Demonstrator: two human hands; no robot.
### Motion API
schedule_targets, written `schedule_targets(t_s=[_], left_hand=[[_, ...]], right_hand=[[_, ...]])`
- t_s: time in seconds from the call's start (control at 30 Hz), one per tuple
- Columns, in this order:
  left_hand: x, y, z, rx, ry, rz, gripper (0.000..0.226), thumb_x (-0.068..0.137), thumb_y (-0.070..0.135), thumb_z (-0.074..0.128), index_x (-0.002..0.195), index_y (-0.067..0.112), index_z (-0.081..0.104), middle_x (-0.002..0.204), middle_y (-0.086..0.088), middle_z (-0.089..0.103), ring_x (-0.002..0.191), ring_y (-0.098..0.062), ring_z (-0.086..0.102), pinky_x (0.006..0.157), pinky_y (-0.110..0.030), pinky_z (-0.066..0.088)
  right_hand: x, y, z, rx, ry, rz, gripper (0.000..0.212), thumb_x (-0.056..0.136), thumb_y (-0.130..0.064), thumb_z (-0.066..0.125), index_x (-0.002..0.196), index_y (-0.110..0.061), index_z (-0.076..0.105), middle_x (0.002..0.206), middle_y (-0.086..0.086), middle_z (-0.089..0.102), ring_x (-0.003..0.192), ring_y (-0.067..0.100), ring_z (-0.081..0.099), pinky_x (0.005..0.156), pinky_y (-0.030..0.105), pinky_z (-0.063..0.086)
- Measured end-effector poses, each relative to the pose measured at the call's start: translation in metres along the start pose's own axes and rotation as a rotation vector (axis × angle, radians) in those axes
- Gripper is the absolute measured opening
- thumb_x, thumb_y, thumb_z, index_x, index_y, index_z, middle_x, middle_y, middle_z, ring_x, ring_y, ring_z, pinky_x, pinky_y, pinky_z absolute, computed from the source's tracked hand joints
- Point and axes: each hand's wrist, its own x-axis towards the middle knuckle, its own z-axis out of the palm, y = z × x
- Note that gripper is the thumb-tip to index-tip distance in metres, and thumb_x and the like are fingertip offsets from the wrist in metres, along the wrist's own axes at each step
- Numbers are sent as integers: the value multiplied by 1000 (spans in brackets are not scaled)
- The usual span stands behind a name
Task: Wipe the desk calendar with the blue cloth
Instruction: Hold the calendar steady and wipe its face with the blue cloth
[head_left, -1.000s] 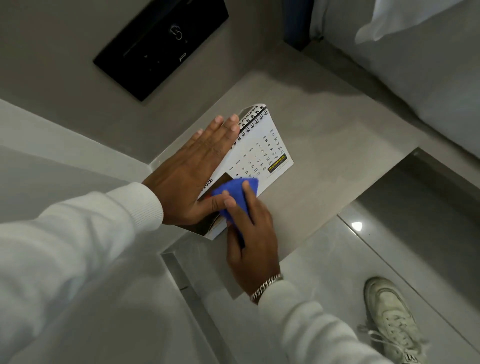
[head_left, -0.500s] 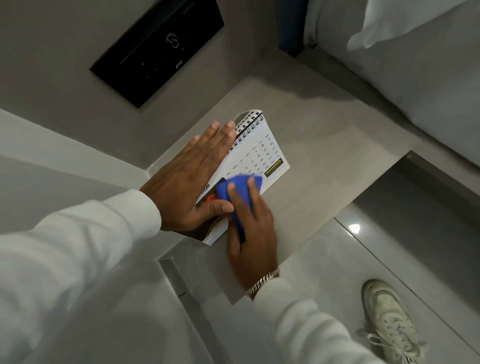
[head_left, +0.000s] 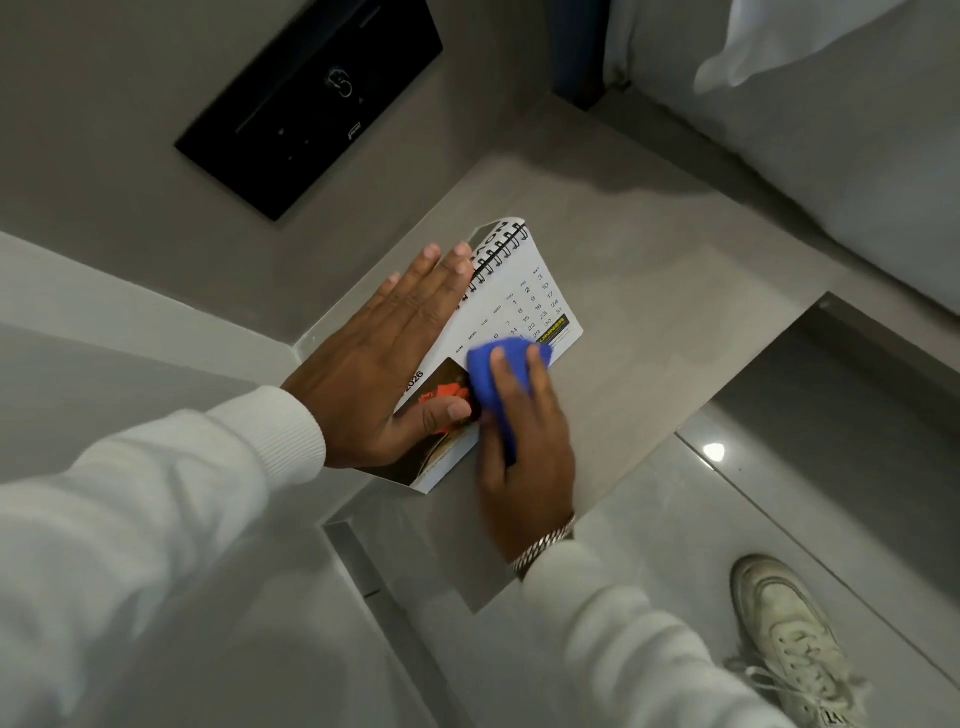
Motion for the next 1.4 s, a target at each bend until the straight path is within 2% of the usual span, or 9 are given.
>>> schedule_targets(t_s=[0.17, 0.37, 0.47, 0.6, 0.73, 0.9, 1.13, 1.3, 1.4], left_hand=[[0, -1, 1, -9, -2, 5, 92, 91, 66, 34, 156, 17, -7, 169, 0, -3, 156, -18, -5, 127, -41, 7], [0, -2, 2, -20, -8, -16, 95, 87, 71, 36, 155, 24, -10, 168, 3, -3, 155, -12, -7, 125, -26, -2], [-1, 0, 1, -10, -11, -13, 94, 86, 72, 34, 154, 25, -11, 168, 3, -3, 155, -13, -6, 126, -32, 2], [-1, 1, 0, -18, -14, -14, 94, 85, 73, 32, 154, 23, -10, 168, 0, -1, 155, -14, -6, 126, -38, 5], [-1, 1, -1, -21, -8, -6, 94, 87, 71, 32, 155, 17, -3, 168, -1, 2, 156, -16, -3, 127, -39, 7], [-2, 3, -1, 34, 8, -8, 94, 89, 71, 29, 156, 13, 1, 168, -5, 5, 156, -19, -1, 127, -38, 6], [-2, 10, -7, 141, -1, -36, 93, 90, 69, 28, 156, 9, 3, 167, -7, 7, 156, -24, 4, 125, -49, 17], [-2, 13, -8, 282, -4, -91, 91, 89, 68, 28, 156, 11, 3, 166, -9, 15, 154, -28, 13, 122, -53, 21], [-1, 21, -7, 325, 0, -168, 89, 90, 66, 29, 155, 9, 10, 165, -12, 20, 153, -29, 17, 121, -55, 23]], right_hand=[[-29, 3, -1, 5, -168, -37, 62, 91, -10, 54, 143, -34, 31, 155, 7, 31, 134, 29, 40, 107, 49, 41], [40, -6, -23, -42, -3, -61, 54, 93, -10, 55, 142, -24, 38, 155, 13, 31, 135, 33, 39, 109, 49, 38], [53, -9, -25, -4, 73, -49, 53, 94, -8, 54, 143, -23, 38, 155, 12, 31, 135, 31, 40, 106, 55, 40], [41, -11, -15, 127, 116, 159, 50, 96, -15, 52, 143, -19, 36, 154, 10, 33, 136, 27, 40, 105, 49, 44], [8, -11, -11, 135, 16, 210, 50, 94, -15, 55, 141, -18, 40, 151, 11, 38, 136, 19, 36, 109, 13, 24], [-21, -17, -15, 165, -162, 192, 46, 89, -16, 53, 135, -14, 49, 142, 12, 50, 132, 27, 47, 109, 47, 41], [1, -10, -62, 169, -497, 157, 54, 84, 3, 57, 131, -24, 56, 136, 0, 57, 125, 14, 52, 106, 39, 44], [53, -4, -124, 73, -476, 131, 52, 84, 4, 60, 128, -23, 59, 135, -6, 56, 129, 13, 50, 110, 35, 39], [96, -3, -157, -66, -462, 56, 50, 82, 7, 62, 126, -17, 60, 134, -4, 56, 129, 17, 50, 109, 16, 32]])
